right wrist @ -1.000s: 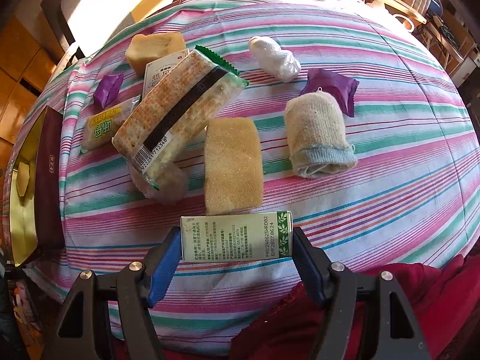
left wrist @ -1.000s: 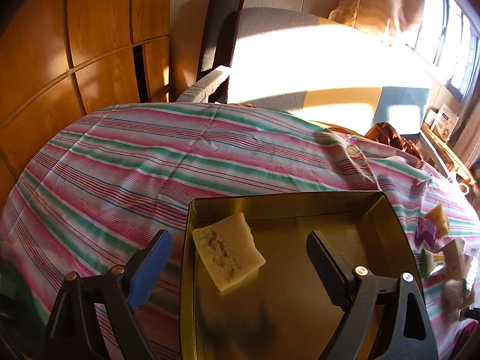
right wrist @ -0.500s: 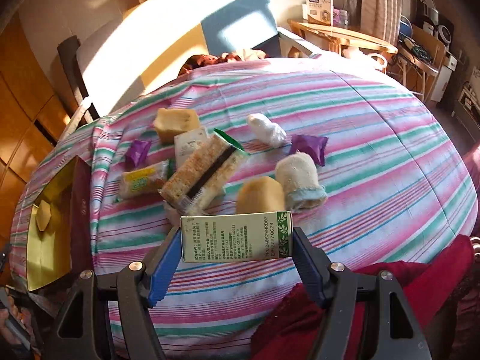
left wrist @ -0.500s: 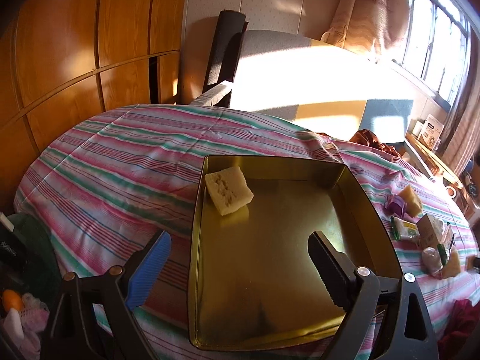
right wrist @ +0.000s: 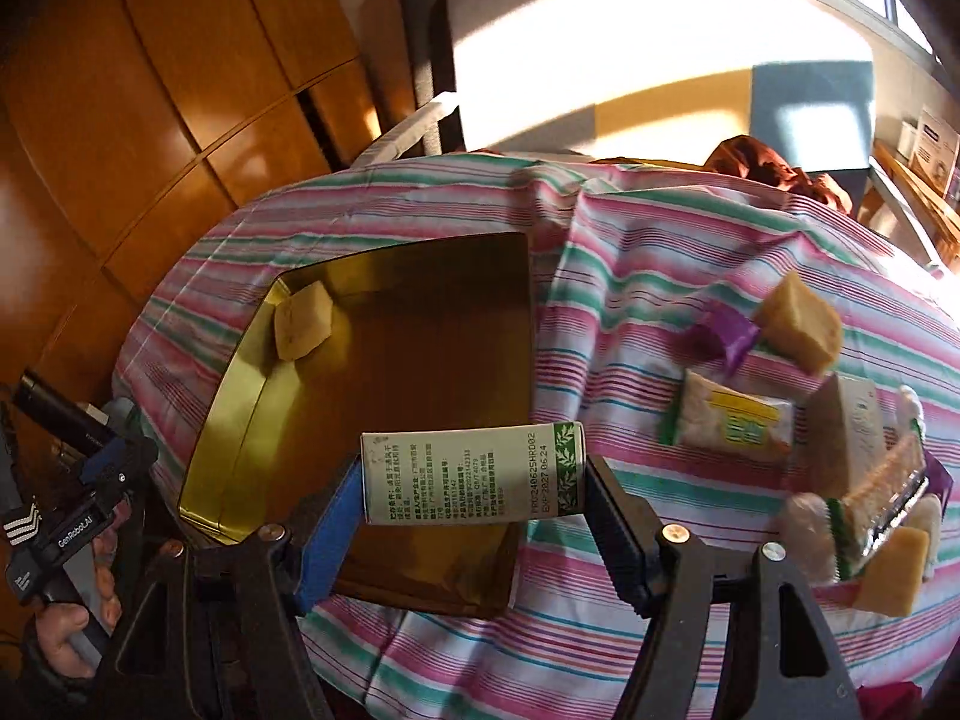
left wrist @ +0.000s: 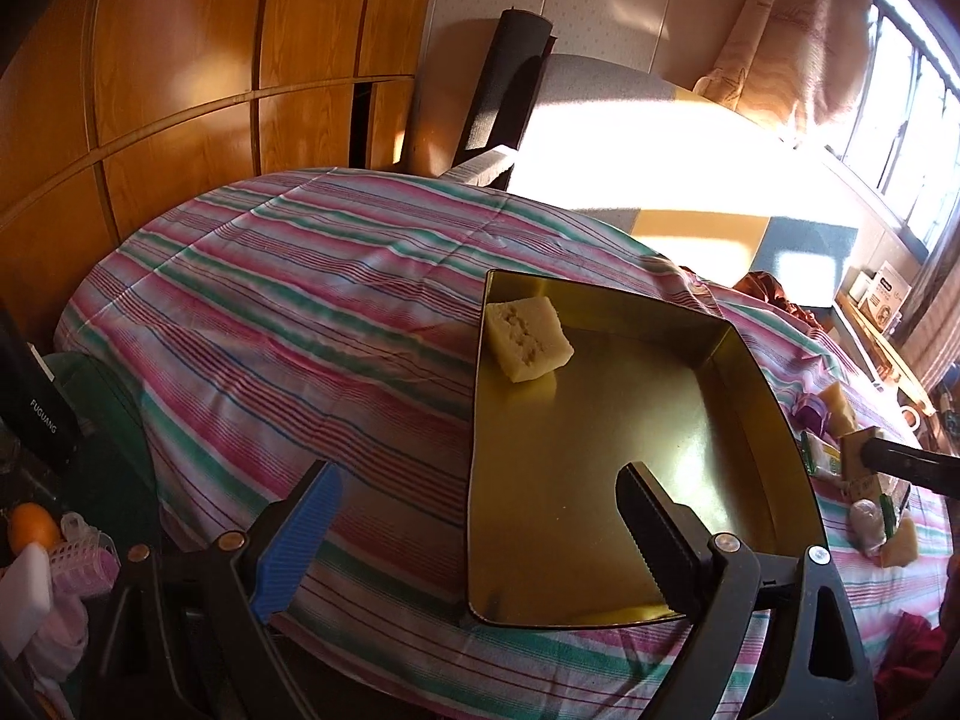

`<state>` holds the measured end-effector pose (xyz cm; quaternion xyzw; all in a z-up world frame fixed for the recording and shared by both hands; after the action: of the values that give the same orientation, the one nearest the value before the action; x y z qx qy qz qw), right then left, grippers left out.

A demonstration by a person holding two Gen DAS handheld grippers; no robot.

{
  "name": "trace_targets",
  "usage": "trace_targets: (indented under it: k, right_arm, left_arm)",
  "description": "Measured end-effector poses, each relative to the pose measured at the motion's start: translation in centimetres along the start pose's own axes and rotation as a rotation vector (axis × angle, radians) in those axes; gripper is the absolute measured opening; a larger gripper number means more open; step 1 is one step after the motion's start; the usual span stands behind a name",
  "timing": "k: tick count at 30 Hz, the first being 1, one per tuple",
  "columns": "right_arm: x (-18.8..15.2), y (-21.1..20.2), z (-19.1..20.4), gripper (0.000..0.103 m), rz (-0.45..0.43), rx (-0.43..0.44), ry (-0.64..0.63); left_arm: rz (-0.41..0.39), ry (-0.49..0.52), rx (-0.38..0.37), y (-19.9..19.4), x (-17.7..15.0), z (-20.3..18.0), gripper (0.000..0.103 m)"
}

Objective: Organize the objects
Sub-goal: 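Carry the white-green box into the gold tray and open the right gripper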

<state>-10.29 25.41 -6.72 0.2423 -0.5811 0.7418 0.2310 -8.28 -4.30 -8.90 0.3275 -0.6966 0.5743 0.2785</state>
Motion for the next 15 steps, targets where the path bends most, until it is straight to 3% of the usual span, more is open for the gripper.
trace_targets:
  k: [7, 15]
  right_arm:
    - [0.4, 7.3, 6.4, 0.072, 0.093, 0.062, -0.037]
    - [1.4, 13.6, 11.1, 0.073, 0.169, 0.032, -0.091]
  left_arm:
    - [0.020, -0.070, 0.010, -0.2, -0.9, 2.3, 0.093]
    - [0.020, -0.101, 0.028, -0.5, -1.3, 4.1, 0.093]
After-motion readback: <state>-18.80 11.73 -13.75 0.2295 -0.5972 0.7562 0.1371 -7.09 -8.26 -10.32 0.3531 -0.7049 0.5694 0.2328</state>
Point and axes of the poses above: each gripper's, at about its wrist camera, not at the fingertips, and y roughly the way its jaws point, z to its left, x to its top, the point moved 7 cm from there along y, roughly the way its jaws point, and after that the axes turned 7 degrees about -z, right-handed, at the moved point
